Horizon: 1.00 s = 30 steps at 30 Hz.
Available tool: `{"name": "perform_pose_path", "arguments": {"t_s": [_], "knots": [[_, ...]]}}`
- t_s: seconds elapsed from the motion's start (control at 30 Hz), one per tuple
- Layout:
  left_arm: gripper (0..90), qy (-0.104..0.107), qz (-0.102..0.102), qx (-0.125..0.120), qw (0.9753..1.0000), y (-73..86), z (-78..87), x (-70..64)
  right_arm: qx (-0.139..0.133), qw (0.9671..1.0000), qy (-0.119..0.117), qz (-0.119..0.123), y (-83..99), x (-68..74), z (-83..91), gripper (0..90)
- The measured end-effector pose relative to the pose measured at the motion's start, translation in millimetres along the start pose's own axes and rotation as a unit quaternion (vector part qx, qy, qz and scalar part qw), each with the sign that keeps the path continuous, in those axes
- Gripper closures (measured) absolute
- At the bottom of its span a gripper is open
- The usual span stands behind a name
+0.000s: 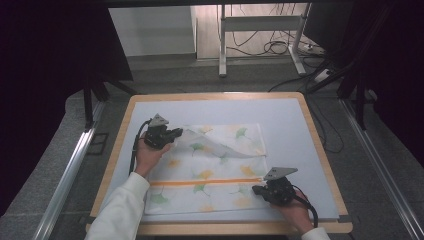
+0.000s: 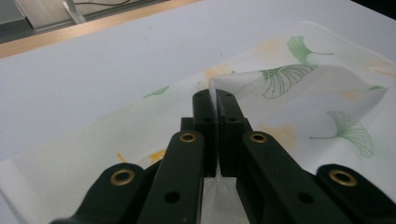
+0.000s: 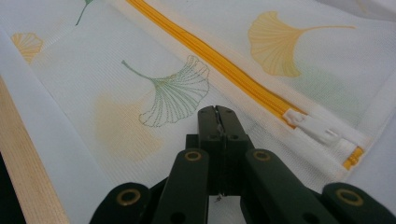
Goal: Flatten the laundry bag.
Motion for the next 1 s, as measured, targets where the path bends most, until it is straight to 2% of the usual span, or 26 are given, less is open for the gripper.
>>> {"name": "perform_pose_path", "arguments": {"t_s": [0.13, 0.3, 0.53, 0.83, 1.0], "knots": [[89.4, 0.003, 0.016, 0.003, 0.9999, -0.1, -3.9, 9.2, 0.000, 1.0000, -0.001, 0.000, 0.0, -0.1, 0.0, 89.7], [89.4, -0.011, 0.020, 0.017, 0.9996, 0.4, -13.0, 22.2, -0.002, 1.0000, -0.002, -0.001, 0.1, -0.3, 0.0, 89.7], [89.4, -0.016, 0.037, 0.027, 0.9988, 1.9, -22.3, 37.6, -0.003, 1.0000, -0.004, -0.003, 0.3, -0.3, 0.1, 89.7], [89.3, -0.020, 0.055, 0.026, 0.9979, -0.7, -28.6, 58.8, -0.004, 0.9999, -0.008, -0.007, 0.5, -0.4, 0.1, 89.7], [89.2, -0.020, 0.058, 0.019, 0.9979, -10.5, -31.4, 70.1, -0.005, 0.9999, -0.007, -0.006, 0.5, -0.4, 0.1, 89.7]]}}
Point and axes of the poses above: each handheld gripper's, and its own axes: z roughly backward along the jaws, y roughly out of its underside, x roughly to its left, the point moved 10 cm from there along -z, roughly forward along the jaws, and after that the axes turned 15 degrees about x, right-handed, at the moved point
